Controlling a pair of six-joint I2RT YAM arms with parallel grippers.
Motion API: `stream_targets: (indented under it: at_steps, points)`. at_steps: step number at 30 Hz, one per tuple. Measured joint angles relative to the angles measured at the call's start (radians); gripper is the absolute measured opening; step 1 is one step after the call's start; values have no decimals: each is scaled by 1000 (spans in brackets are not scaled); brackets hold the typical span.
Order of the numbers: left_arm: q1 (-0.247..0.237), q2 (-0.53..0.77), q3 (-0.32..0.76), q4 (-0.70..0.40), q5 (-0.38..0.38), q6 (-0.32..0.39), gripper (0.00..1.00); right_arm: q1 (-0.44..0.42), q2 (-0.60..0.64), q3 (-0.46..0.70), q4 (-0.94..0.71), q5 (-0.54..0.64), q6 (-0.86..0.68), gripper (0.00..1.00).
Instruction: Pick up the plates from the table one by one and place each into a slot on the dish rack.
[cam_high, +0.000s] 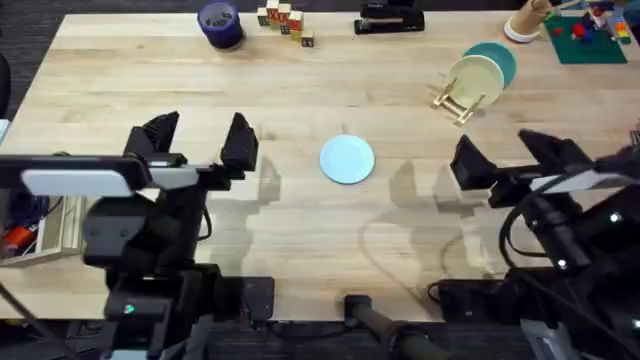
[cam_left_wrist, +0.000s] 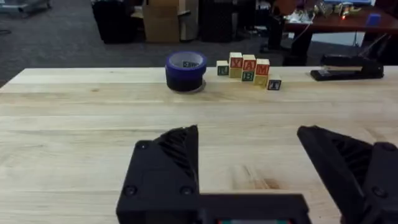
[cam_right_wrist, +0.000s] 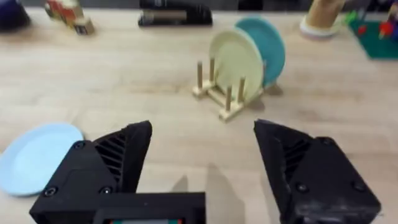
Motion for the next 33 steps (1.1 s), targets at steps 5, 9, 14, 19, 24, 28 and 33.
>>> stream_targets:
  at_steps: [5,9,14,19,24,28,33]
  points:
    - [0,148,158,-97,0,-15,972,0,133,138,-75,-12,21,991]
    - [0,332,334,-205,1,-22,972,0,288,330,-133,-16,30,992]
    - [0,561,563,-311,33,-26,972,0,526,595,-320,-28,33,992]
    - [0,752,784,-436,120,-51,972,0,749,841,-521,-42,33,993]
    - [0,908,993,-638,174,-109,972,0,903,1030,-677,-45,33,993]
    - [0,1020,1142,-787,234,-132,972,0,993,1138,-773,-46,33,995]
    - [-34,1135,1270,-917,267,-181,972,0,1048,1169,-789,-58,33,995]
